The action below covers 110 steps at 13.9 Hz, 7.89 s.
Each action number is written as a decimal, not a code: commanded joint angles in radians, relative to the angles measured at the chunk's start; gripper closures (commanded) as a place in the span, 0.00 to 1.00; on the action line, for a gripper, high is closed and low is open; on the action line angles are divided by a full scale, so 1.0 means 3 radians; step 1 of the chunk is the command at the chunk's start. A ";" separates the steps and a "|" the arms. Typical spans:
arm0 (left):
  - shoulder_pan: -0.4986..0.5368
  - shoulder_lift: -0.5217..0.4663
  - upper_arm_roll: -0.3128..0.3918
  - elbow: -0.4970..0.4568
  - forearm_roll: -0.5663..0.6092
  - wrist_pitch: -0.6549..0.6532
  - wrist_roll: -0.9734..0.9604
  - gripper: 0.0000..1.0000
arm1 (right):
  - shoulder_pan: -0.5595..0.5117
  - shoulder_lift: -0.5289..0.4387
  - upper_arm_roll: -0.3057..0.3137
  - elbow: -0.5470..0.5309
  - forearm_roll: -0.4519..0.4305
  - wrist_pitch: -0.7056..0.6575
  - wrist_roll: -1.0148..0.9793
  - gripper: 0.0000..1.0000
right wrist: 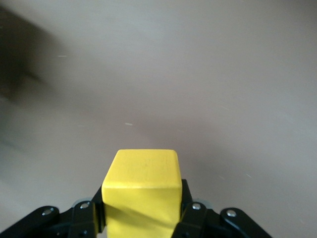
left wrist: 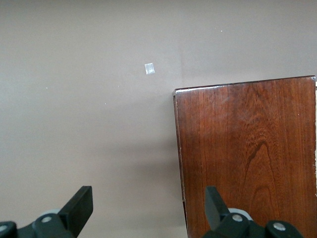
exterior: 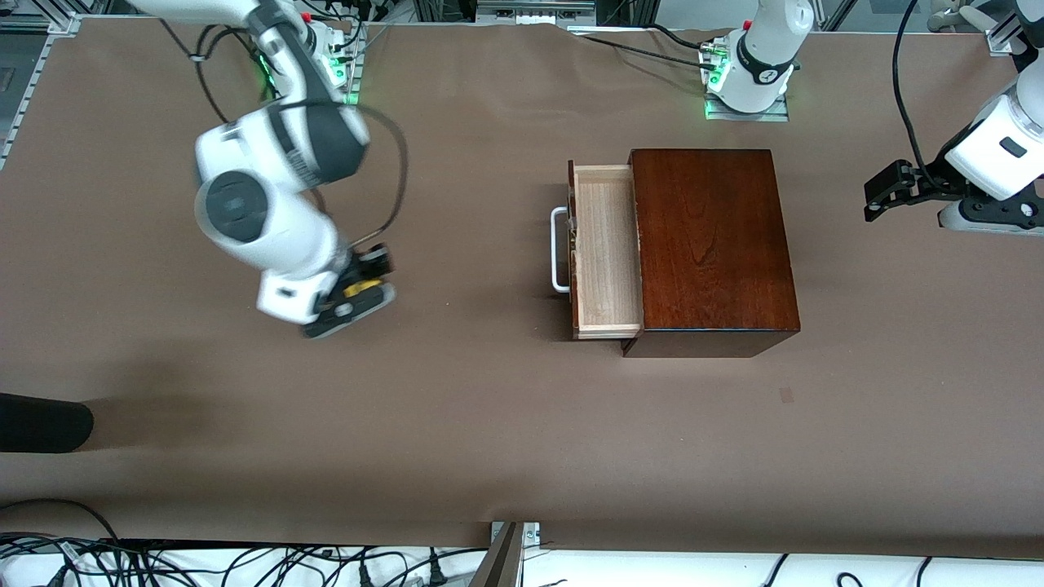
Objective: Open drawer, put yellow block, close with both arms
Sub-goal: 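Carry the yellow cube with the right gripper over the open drawer, then lower the cube into the drawer, open the right gripper and withdraw, then return the right gripper to rest while the left gripper reaches the drawer, then push the drawer front with the left gripper into the wooden box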
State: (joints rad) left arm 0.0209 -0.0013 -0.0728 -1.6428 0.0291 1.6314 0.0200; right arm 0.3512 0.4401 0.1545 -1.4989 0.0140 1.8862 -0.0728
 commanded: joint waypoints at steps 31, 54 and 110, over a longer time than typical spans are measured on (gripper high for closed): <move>-0.0013 0.0009 -0.0018 0.0061 -0.0061 -0.0003 0.0025 0.00 | 0.2056 0.1575 -0.0141 0.1749 -0.0993 0.0166 -0.0862 1.00; -0.0013 0.0010 -0.0023 0.0061 -0.0061 -0.0003 0.0020 0.00 | 0.1536 0.0687 -0.0162 0.1755 -0.1013 0.0165 -0.0294 0.00; -0.1261 0.2305 -0.1373 0.0787 0.1483 -0.0233 0.2194 0.00 | -0.0675 -0.1452 -0.0888 -0.0802 -0.0011 -0.0300 -0.0437 0.00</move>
State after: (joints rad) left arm -0.3506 0.7206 -0.4868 -1.4012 0.4518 1.5965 0.6678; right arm 0.1586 0.0116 -0.1186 -1.7501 0.0107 1.8170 -0.2120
